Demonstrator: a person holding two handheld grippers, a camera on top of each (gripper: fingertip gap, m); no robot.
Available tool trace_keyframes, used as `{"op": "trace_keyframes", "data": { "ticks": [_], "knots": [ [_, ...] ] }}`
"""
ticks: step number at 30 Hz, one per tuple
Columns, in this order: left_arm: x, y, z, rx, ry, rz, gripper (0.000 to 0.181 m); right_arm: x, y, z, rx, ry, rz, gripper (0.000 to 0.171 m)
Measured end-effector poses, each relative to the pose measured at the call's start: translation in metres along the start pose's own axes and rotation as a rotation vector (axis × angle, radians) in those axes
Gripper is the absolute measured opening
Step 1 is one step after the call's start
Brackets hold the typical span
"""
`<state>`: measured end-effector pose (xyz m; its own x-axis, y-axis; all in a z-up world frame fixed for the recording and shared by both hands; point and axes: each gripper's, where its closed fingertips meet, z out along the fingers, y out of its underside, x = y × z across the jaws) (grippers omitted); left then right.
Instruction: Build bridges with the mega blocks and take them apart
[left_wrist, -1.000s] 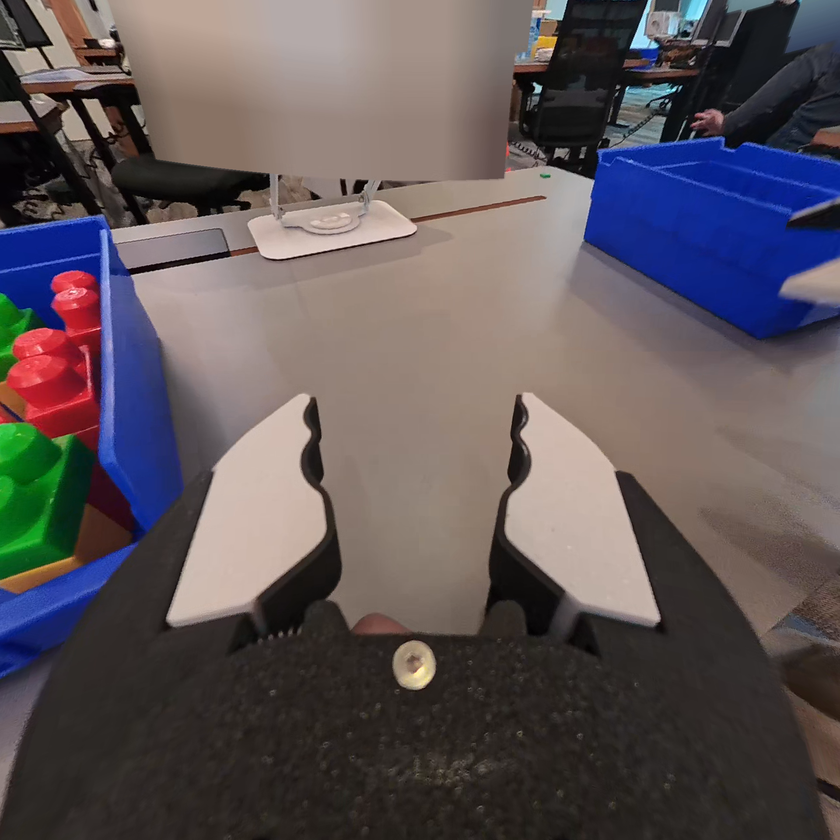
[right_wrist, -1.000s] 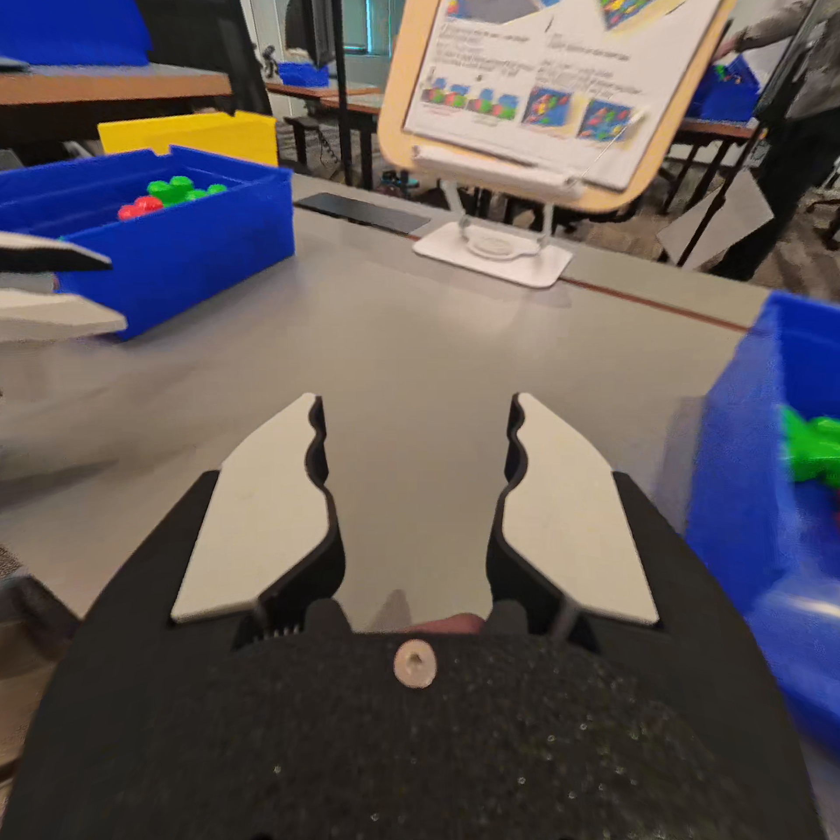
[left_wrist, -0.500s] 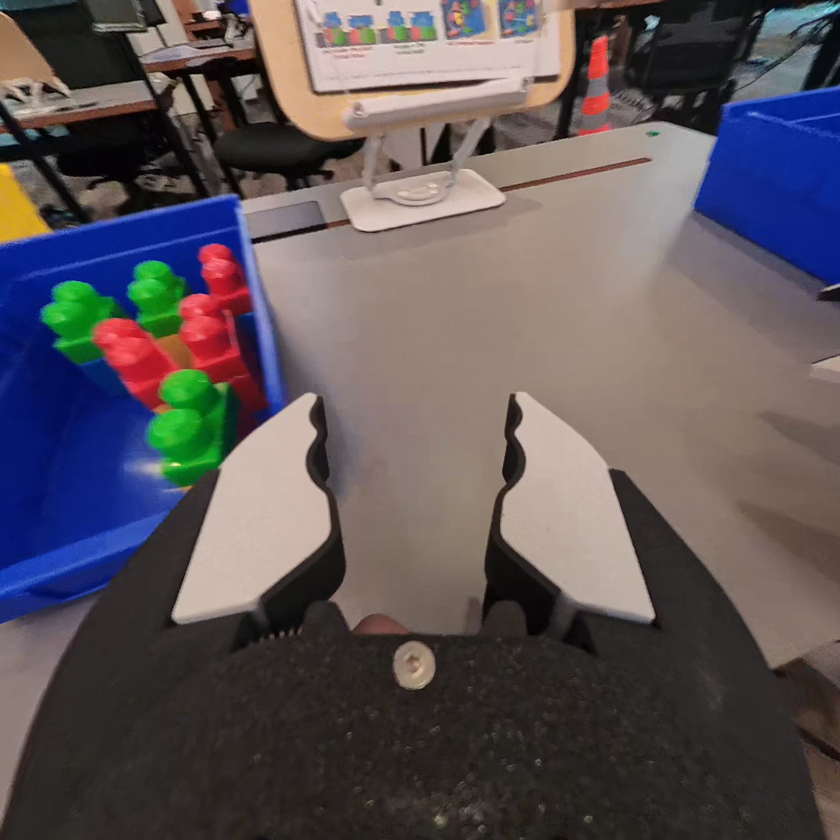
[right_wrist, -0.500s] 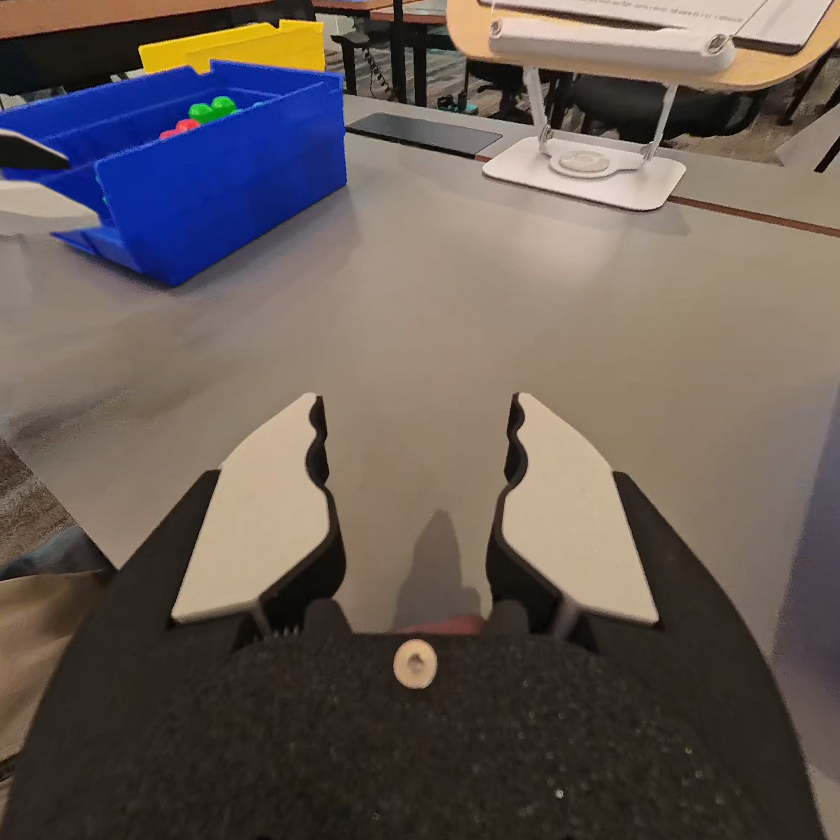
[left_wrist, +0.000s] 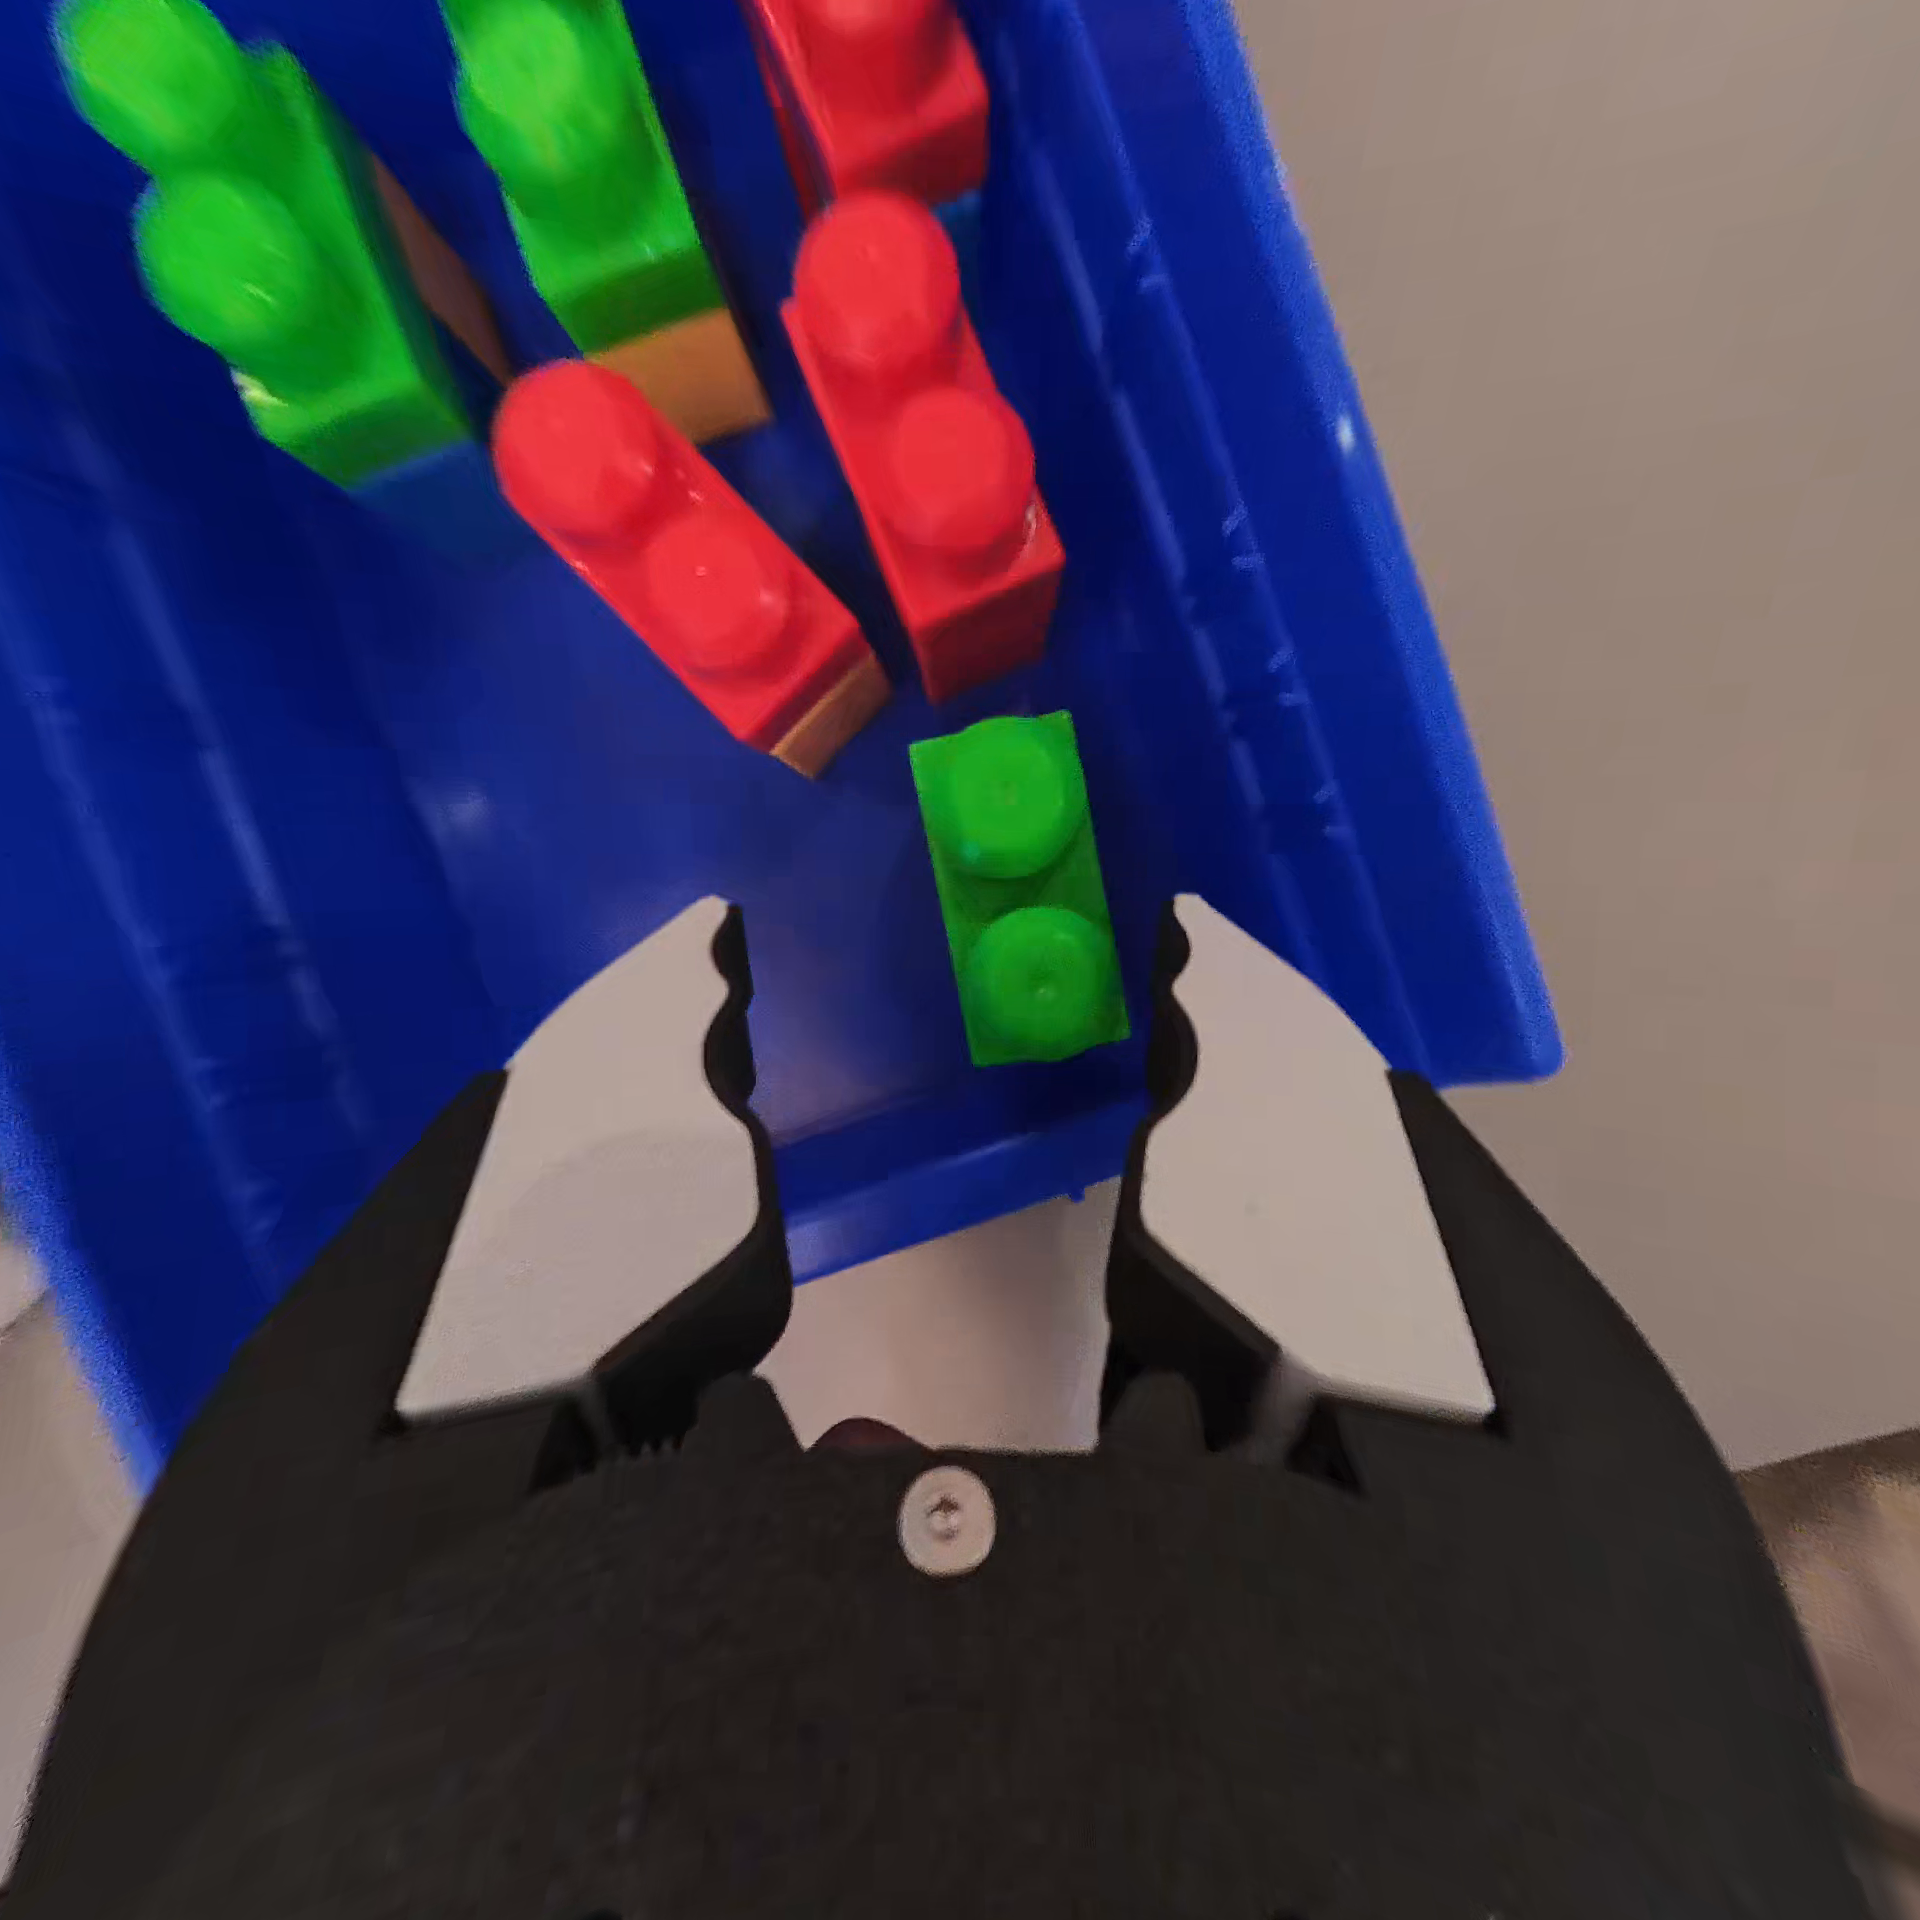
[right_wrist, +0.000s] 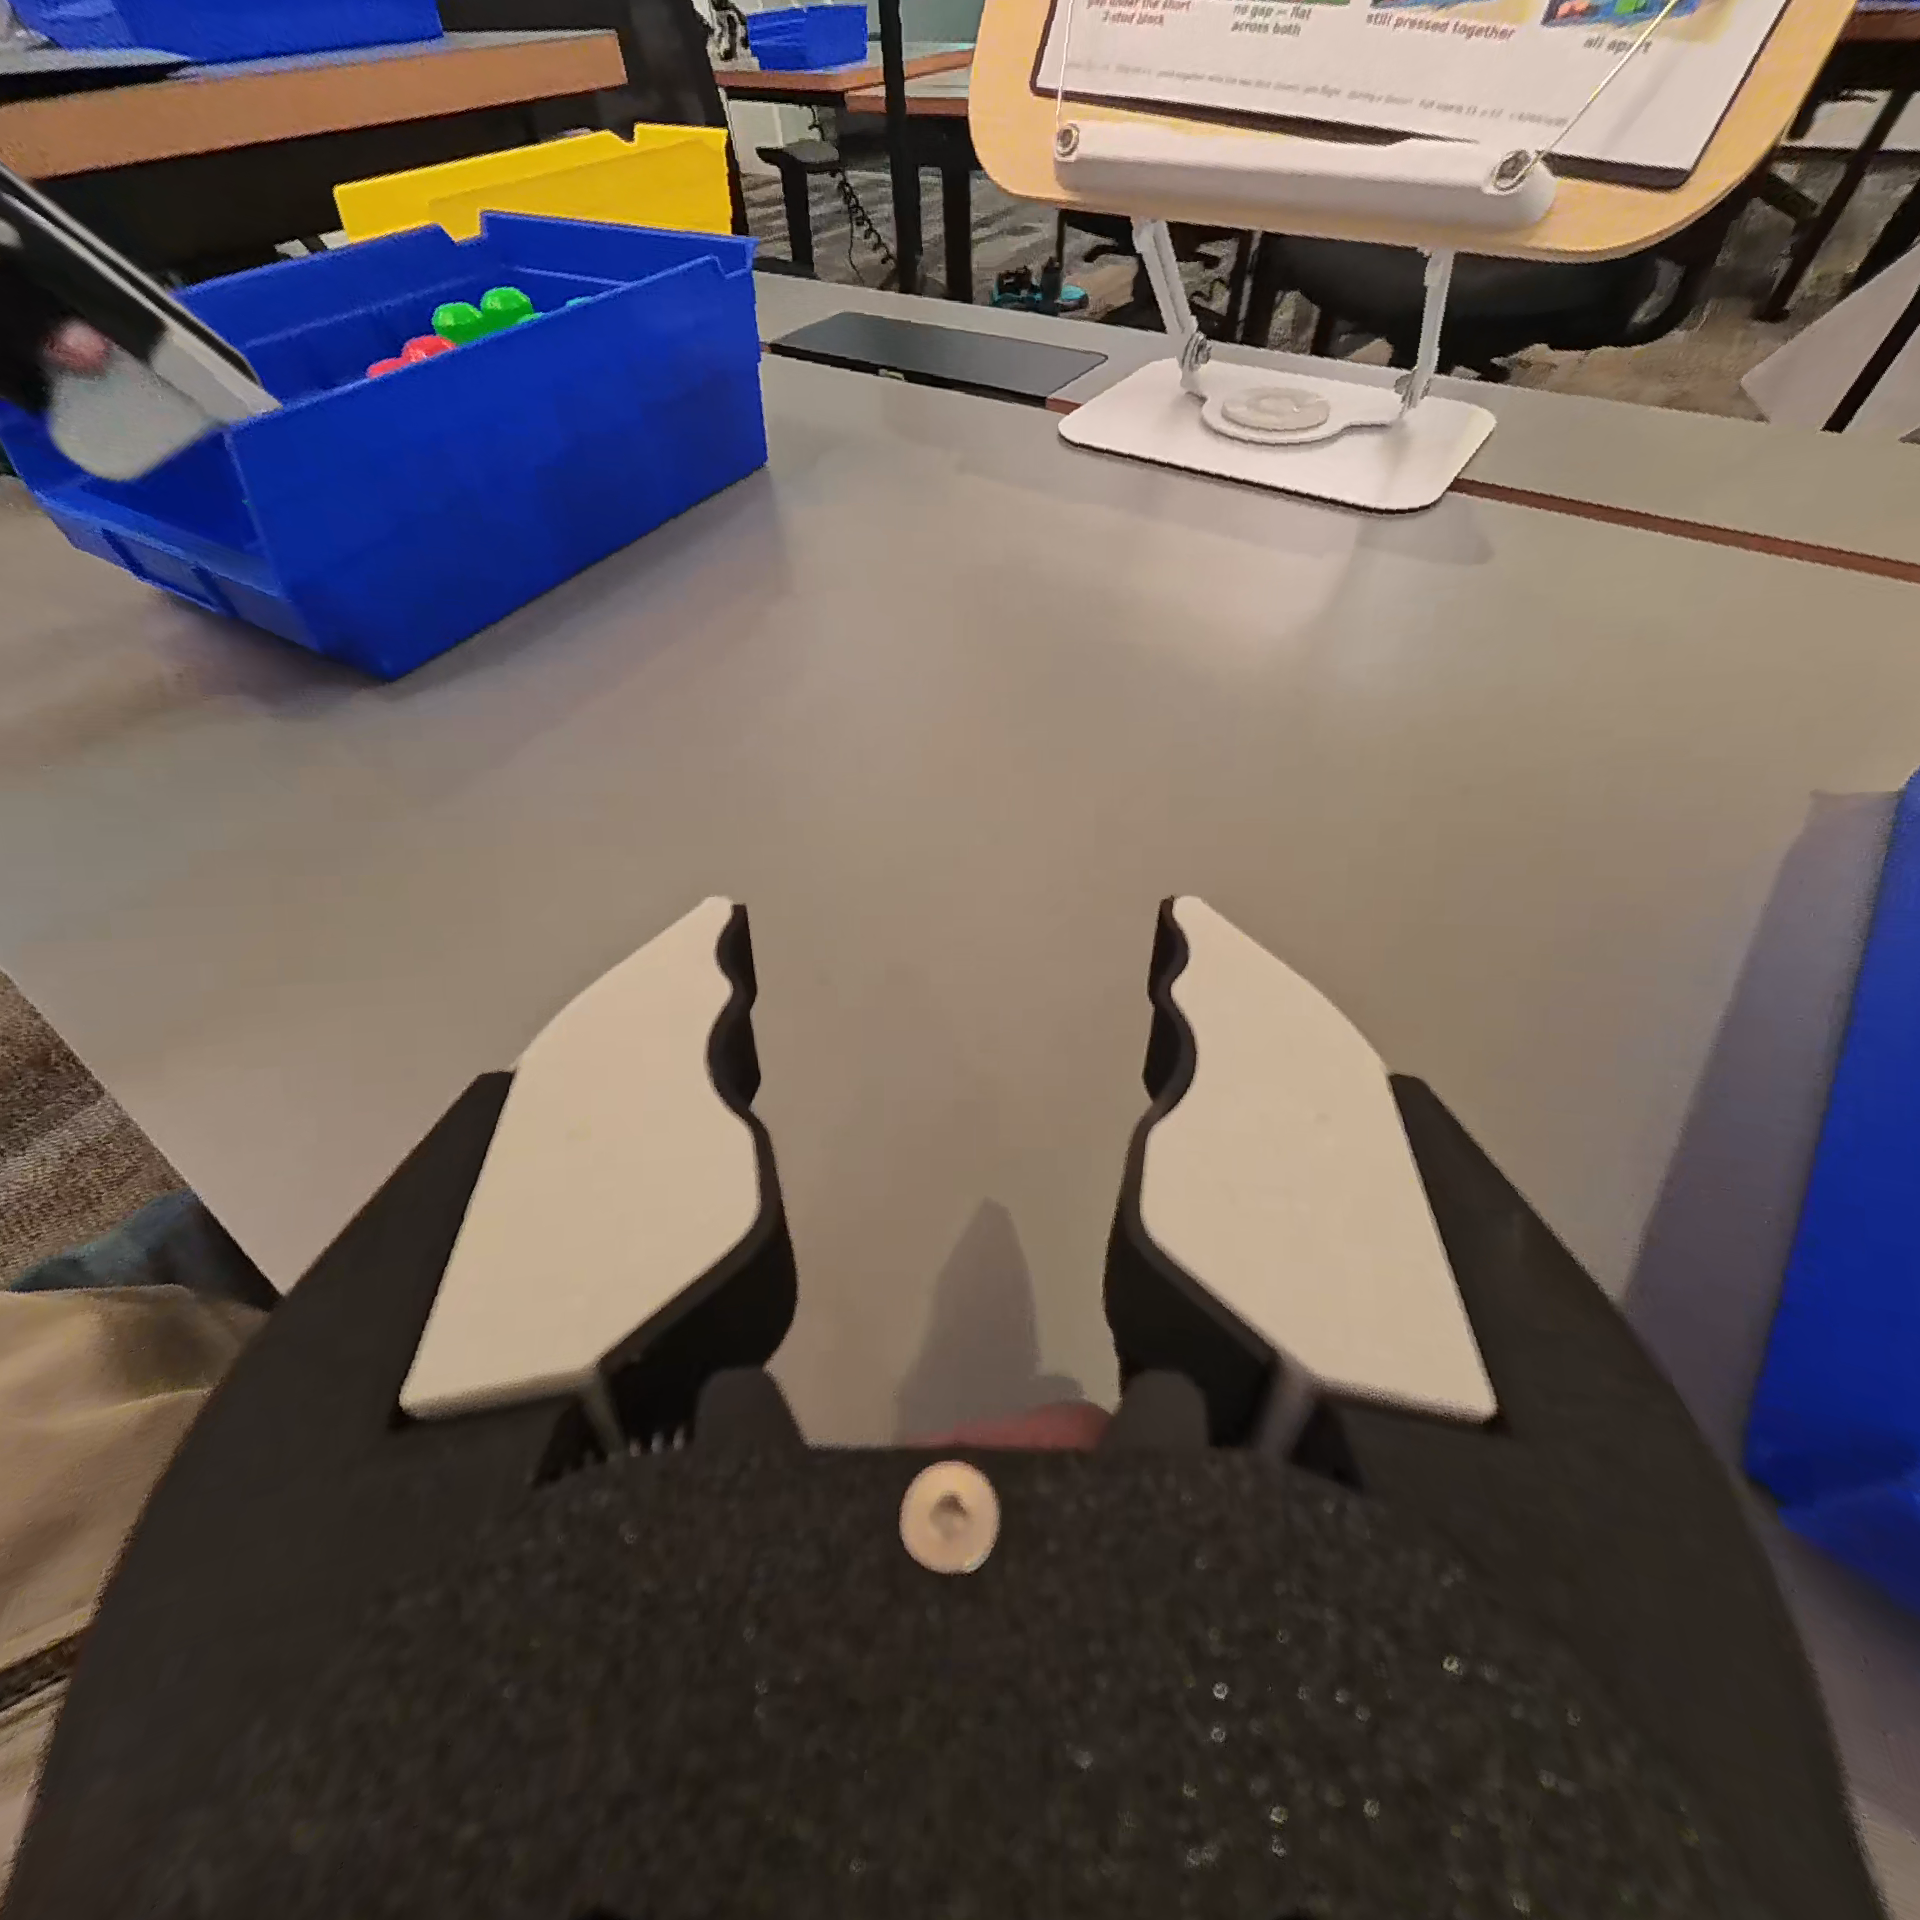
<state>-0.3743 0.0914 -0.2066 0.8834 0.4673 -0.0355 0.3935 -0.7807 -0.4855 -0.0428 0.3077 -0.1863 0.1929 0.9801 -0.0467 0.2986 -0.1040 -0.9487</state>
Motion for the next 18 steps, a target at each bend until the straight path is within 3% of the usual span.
{"op": "trace_keyframes", "data": {
  "ticks": [2, 5, 8, 18],
  "knots": [
    [0.005, 0.004, 0.015, -0.080, 0.042, -0.013, 0.070, 0.002, 0.001, -0.001, -0.003, -0.006, 0.009, 0.073],
    [0.002, 0.003, 0.027, -0.147, -0.017, 0.048, 0.064, 0.003, 0.001, -0.002, -0.005, -0.012, 0.016, 0.073],
    [0.010, 0.004, 0.031, -0.188, 0.016, 0.035, 0.040, 0.004, 0.004, -0.001, -0.014, -0.022, 0.024, 0.072],
    [0.002, 0.000, 0.025, -0.144, -0.001, 0.052, 0.037, 0.004, 0.010, -0.001, -0.039, -0.039, 0.039, 0.070]
  ]
}}
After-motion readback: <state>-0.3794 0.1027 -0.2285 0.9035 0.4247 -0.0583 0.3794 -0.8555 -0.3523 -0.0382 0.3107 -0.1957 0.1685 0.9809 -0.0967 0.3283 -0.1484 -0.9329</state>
